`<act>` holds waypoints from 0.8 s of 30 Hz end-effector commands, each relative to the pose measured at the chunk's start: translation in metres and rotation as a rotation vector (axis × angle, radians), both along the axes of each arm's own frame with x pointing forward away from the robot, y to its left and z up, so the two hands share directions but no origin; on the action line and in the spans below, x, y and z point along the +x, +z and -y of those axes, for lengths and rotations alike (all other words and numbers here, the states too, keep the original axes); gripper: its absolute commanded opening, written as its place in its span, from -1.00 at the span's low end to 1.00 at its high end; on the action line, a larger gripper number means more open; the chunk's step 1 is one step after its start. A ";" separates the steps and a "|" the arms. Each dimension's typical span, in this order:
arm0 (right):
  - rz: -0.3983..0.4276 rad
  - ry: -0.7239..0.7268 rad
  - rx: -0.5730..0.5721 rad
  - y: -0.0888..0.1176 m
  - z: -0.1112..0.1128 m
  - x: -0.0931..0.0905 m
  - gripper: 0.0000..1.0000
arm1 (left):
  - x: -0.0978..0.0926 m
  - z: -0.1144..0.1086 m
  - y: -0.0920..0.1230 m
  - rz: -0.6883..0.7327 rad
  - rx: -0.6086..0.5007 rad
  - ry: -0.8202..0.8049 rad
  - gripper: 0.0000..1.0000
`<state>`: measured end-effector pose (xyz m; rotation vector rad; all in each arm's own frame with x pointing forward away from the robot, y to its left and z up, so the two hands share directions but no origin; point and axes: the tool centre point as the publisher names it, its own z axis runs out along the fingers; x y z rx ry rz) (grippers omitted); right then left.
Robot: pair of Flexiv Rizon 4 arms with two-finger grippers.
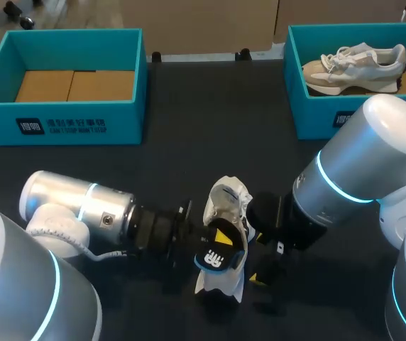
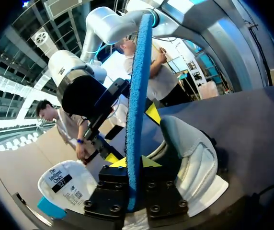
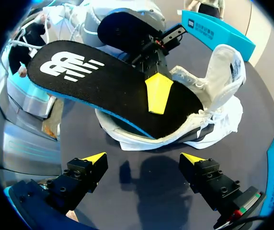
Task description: Take the shoe out of the shoebox, open the shoe tongue, remove and reinsert the insole, then place the shoe into the shoebox
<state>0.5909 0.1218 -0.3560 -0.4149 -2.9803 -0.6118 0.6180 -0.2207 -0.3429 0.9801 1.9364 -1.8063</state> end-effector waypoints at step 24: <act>0.002 -0.001 0.001 -0.001 0.000 -0.001 1.00 | -0.026 -0.002 0.021 0.031 -0.003 0.009 -1.00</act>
